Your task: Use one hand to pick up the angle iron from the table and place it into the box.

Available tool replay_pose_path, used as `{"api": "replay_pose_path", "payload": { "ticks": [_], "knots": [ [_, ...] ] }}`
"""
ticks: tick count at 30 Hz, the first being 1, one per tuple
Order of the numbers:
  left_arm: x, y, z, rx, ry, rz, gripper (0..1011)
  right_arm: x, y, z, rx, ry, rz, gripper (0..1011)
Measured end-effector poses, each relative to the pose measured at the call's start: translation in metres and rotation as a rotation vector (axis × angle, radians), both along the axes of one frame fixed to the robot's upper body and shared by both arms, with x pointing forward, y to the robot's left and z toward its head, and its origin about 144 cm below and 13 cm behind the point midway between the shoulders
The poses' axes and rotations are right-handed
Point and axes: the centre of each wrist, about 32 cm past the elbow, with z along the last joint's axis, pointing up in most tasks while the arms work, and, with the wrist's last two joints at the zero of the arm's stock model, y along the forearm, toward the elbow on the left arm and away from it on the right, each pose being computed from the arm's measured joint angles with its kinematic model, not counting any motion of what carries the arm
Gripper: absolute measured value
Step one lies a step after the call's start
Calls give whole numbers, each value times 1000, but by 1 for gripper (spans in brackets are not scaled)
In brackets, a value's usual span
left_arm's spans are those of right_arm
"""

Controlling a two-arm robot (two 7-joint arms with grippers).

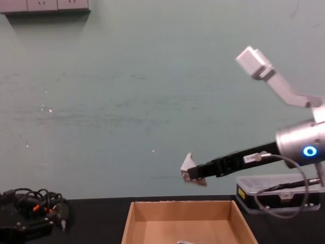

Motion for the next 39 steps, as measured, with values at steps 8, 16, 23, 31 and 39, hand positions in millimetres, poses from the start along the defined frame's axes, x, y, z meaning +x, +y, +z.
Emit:
{"api": "replay_pose_path", "payload": {
  "ticks": [8,16,23,31,39],
  "knots": [
    [0,0,0,0,0,0,1000,20,13,-6,-42,113,-20,137],
    [0,0,0,0,0,0,1000,29,20,-8,-71,169,-13,137],
    [0,0,0,0,0,0,1000,30,21,-8,-76,174,-6,137],
    [0,0,0,0,0,0,1000,30,20,-8,-74,172,-8,157],
    [0,0,0,0,0,0,1000,29,20,-8,-72,168,-11,440]
  ]
}}
